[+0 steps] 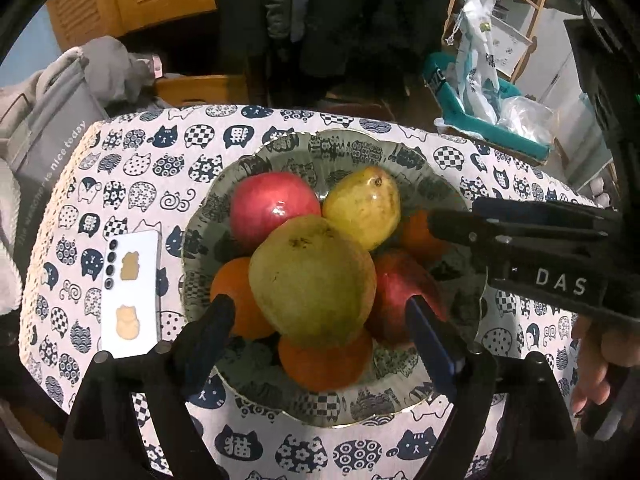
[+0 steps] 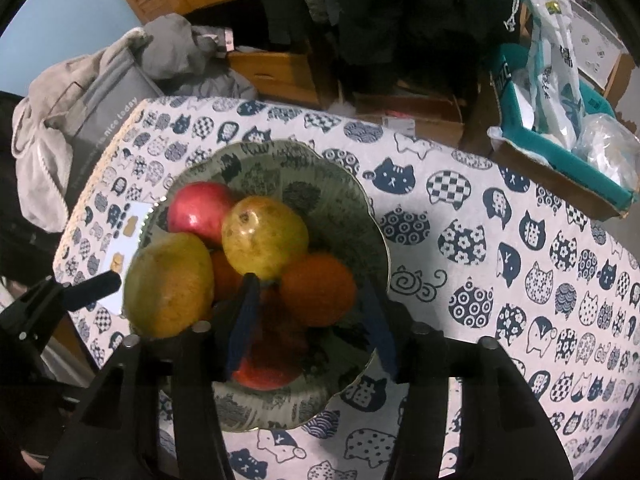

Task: Organize fruits

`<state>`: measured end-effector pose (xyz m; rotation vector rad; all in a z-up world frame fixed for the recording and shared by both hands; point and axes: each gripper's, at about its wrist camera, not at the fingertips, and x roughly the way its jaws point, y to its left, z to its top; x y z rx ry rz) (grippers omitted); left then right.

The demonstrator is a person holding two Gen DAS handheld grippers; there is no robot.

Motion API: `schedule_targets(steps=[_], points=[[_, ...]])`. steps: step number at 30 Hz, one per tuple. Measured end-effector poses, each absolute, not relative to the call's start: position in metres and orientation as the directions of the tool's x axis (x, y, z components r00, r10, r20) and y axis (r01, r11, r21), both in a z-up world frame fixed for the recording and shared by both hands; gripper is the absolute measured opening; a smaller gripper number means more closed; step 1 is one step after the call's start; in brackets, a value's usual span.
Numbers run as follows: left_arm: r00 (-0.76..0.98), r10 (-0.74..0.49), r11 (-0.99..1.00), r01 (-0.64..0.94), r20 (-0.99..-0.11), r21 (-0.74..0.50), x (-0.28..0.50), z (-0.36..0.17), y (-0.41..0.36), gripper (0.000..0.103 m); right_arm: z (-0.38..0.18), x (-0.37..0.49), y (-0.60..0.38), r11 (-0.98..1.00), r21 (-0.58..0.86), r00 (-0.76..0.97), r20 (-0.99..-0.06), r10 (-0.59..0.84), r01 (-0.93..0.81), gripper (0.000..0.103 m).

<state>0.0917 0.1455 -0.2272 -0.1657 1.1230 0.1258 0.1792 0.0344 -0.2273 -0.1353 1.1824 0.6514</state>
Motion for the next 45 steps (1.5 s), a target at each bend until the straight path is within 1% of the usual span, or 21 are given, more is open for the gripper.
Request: schedule_targets(steps=[5,10,11,13,19,21,23,28,30,31,32,45], points=[[0.450,0.022,0.978,-0.194,-0.893,-0.074,0.084,-0.212,0.147,0.088,-0.212,0.177,0.031,0.813,0.222,0.245,-0.882,0.403,-0.539,0.058],[0.493,0.026,0.978,-0.192,-0.870,-0.080,0.075,-0.189,0.146,0.088,-0.183,0.172,0.021,0.830,0.189,0.314,-0.863,0.396,-0.525,0.058],[0.499,0.028,0.978,-0.192,-0.866,-0.079,0.074,-0.184,0.145,0.088,-0.177,0.170,0.019,0.833,0.176,0.331,-0.859,0.391,-0.525,0.059],[0.512,0.030,0.978,-0.191,-0.859,-0.080,0.070,-0.175,0.145,0.088,-0.165,0.166,0.014,0.839,0.155,0.365,-0.848,0.383,-0.522,0.065],[0.564,0.028,0.979,-0.182,-0.825,-0.091,0.058,-0.146,0.141,0.088,-0.125,0.152,-0.005,0.857,0.095,0.466,-0.806,0.364,-0.506,0.072],[0.584,0.030,0.980,-0.178,-0.811,-0.093,0.054,-0.135,0.139,0.090,-0.112,0.145,-0.012,0.862,0.068,0.500,-0.791,0.353,-0.502,0.074],[0.610,0.037,0.979,-0.180,-0.791,-0.092,0.049,-0.123,0.137,0.095,-0.101,0.139,-0.017,0.868,0.045,0.529,-0.777,0.342,-0.495,0.076],[0.654,0.055,0.981,-0.175,-0.754,-0.081,0.038,-0.098,0.132,0.096,-0.071,0.120,-0.031,0.874,0.000,0.600,-0.727,0.334,-0.486,0.083],[0.671,0.065,0.981,-0.177,-0.738,-0.075,0.034,-0.088,0.130,0.098,-0.060,0.112,-0.038,0.872,-0.017,0.625,-0.704,0.337,-0.489,0.084],[0.683,0.070,0.981,-0.178,-0.727,-0.073,0.031,-0.083,0.130,0.101,-0.056,0.109,-0.040,0.871,-0.025,0.634,-0.696,0.337,-0.491,0.084],[0.694,0.076,0.981,-0.180,-0.716,-0.070,0.028,-0.079,0.130,0.102,-0.052,0.105,-0.042,0.870,-0.034,0.643,-0.687,0.337,-0.492,0.084],[0.781,0.132,0.976,-0.211,-0.610,-0.059,0.001,-0.031,0.125,0.102,-0.014,0.072,-0.073,0.878,-0.044,0.725,-0.585,0.364,-0.476,0.084]])
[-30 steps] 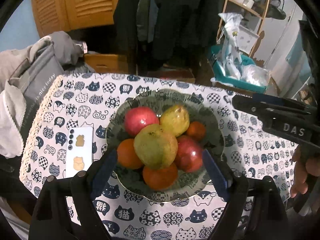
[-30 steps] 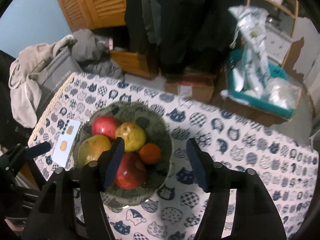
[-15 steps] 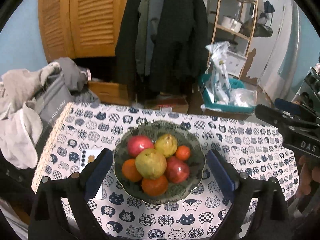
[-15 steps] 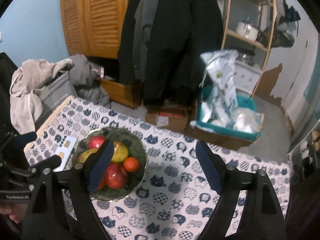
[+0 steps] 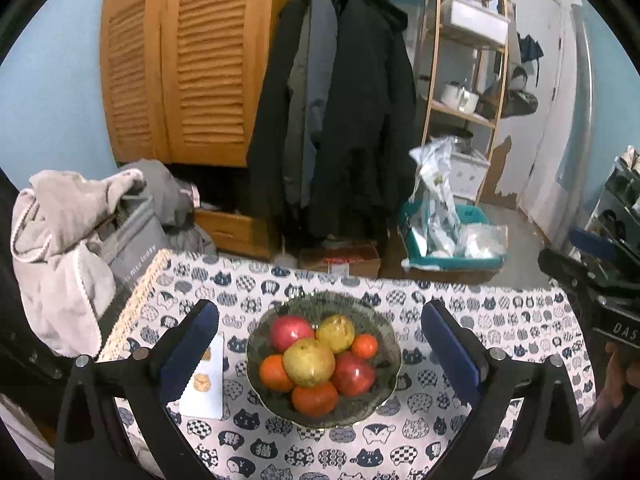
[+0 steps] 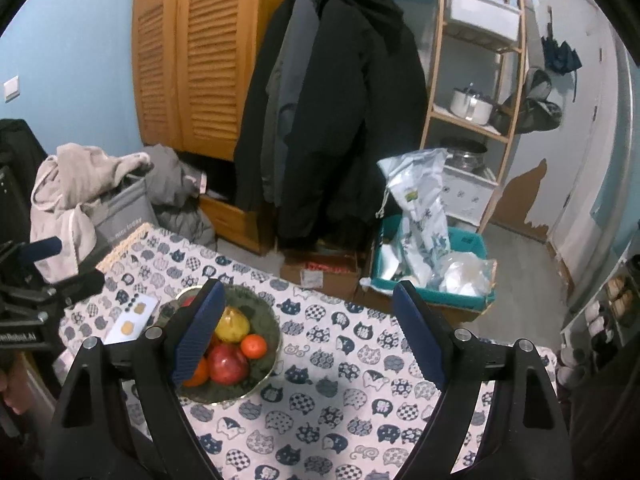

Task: Organize fruits

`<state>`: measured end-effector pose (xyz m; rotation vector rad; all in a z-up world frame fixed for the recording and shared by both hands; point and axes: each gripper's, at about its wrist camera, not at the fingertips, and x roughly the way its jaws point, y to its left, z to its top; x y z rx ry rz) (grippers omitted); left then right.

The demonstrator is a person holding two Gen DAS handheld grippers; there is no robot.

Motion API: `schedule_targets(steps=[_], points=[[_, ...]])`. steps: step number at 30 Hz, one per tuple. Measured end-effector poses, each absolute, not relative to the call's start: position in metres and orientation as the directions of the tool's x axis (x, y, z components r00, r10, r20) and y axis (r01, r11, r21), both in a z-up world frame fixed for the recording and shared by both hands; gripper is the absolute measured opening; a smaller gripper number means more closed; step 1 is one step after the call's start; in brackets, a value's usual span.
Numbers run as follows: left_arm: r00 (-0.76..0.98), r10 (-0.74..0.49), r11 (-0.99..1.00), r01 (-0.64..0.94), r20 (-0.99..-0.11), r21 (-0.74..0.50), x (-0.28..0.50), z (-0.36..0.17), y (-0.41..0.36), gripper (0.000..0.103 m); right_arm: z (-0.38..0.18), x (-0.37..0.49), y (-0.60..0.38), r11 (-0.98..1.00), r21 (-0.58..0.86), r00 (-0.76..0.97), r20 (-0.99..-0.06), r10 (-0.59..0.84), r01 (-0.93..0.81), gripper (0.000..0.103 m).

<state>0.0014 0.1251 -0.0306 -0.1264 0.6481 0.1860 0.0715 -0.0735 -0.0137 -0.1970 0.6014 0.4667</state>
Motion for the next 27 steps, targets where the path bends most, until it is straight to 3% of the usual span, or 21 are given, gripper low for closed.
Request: schedule_targets(steps=[13,27], points=[[0.860,0.170,0.978,-0.209,-0.481,-0.028,-0.018,0.004,0.110,0.102,0.006,0.049,-0.110,0.908,-0.041,0.811,-0.468,0.351,-0.417,0.085],[0.870,0.171,0.979,-0.203,-0.463,-0.020,-0.020,0.009,0.100,0.102,-0.004,0.052,-0.122,0.915,-0.055,0.811,-0.486,0.326,-0.400,0.085]])
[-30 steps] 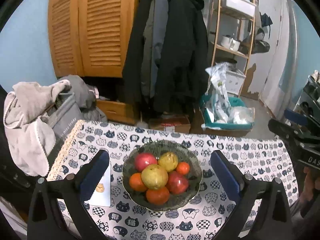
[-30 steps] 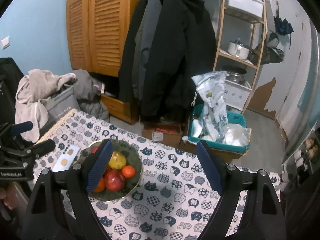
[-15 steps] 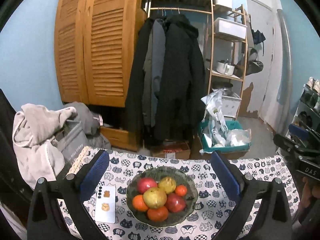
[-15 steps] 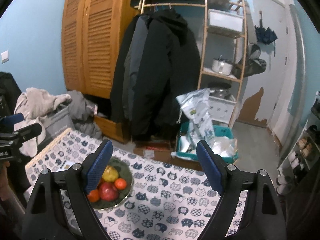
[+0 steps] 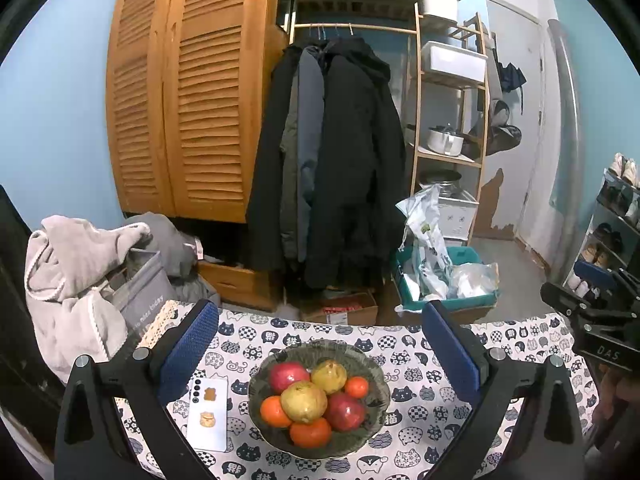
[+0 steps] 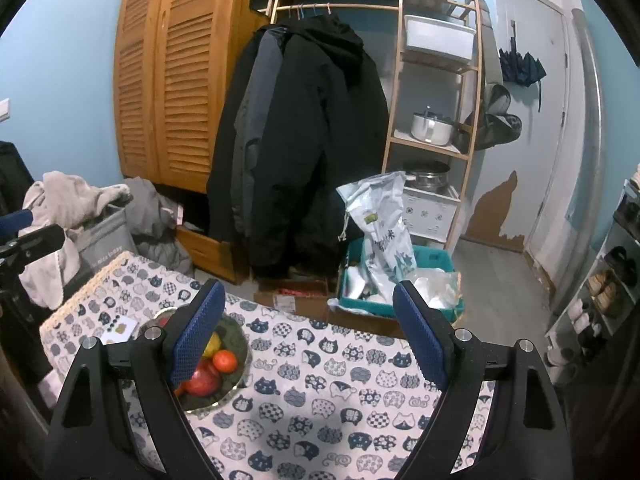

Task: Organize fruits

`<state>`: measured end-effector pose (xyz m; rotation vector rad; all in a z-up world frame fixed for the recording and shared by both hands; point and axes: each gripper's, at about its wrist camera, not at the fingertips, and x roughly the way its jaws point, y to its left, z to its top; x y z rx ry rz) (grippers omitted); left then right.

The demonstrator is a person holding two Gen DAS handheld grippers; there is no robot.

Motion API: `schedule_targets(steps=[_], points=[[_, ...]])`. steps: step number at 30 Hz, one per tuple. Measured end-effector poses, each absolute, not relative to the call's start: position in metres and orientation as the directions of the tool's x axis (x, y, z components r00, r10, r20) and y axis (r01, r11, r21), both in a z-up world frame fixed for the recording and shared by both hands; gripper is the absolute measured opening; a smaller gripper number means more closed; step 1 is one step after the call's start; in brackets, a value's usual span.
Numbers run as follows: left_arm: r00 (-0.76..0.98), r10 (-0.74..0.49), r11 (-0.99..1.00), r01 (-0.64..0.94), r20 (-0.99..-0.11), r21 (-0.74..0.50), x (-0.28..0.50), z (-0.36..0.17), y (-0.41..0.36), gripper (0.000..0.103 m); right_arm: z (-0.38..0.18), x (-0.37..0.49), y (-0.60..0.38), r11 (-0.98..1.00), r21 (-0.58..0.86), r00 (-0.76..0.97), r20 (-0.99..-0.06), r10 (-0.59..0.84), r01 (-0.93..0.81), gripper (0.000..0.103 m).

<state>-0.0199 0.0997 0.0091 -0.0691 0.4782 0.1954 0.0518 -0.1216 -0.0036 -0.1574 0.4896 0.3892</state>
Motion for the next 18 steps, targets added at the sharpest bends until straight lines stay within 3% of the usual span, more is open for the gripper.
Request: schedule_targets(steps=[18], points=[[0.862,0.174,0.978,-0.207,-0.476,-0.016,-0.0176,0.0082,0.0992,0.102,-0.0039,0.0514,-0.1216,0.915,-0.055,0.813,-0.483,0.326,-0.400,0.085]])
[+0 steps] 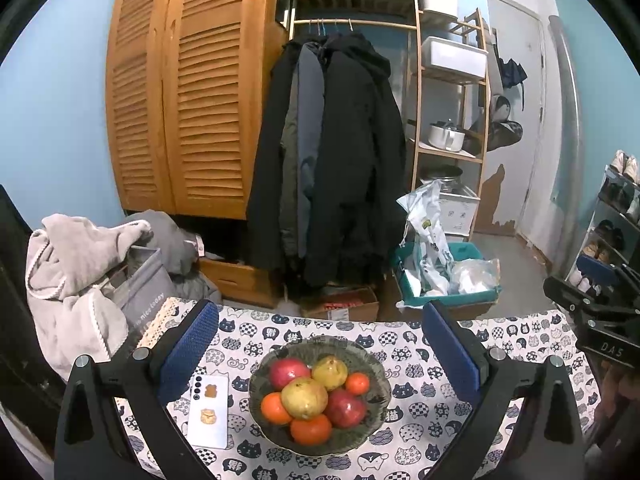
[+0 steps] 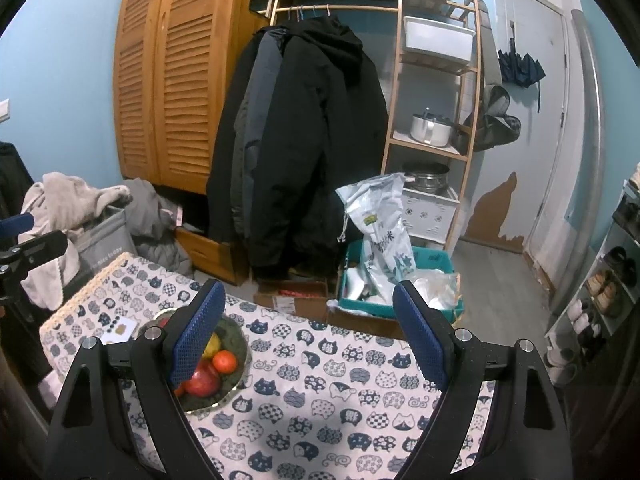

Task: Organize fruits

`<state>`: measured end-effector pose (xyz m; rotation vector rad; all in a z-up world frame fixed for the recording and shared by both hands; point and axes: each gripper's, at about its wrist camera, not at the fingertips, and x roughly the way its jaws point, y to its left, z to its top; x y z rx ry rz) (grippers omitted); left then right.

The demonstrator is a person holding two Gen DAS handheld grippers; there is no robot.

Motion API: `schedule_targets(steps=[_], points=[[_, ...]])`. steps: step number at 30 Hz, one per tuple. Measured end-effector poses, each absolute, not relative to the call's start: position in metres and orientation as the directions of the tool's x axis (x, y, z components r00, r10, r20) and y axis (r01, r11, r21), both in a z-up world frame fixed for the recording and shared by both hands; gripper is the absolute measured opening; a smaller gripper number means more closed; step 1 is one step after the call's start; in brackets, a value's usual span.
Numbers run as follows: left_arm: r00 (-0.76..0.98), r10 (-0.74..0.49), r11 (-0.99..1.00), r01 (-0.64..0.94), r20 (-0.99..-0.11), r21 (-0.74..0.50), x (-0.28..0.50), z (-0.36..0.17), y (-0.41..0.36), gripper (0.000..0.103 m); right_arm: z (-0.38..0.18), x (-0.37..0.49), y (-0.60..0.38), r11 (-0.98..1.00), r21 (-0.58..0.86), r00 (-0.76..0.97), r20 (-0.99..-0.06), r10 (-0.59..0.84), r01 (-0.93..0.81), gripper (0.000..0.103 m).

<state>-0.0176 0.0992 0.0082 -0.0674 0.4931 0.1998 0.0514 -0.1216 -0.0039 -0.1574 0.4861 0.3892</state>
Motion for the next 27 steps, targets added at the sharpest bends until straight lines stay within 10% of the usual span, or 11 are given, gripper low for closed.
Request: schedule_targets(steps=[27], points=[[0.858,0.173,0.978,-0.207,-0.483,-0.017,-0.0179,0.0061,0.1012,0.102,-0.0038,0.0512,-0.1214,0.914,-0.056,0.812,-0.483,0.327,-0.402,0.085]])
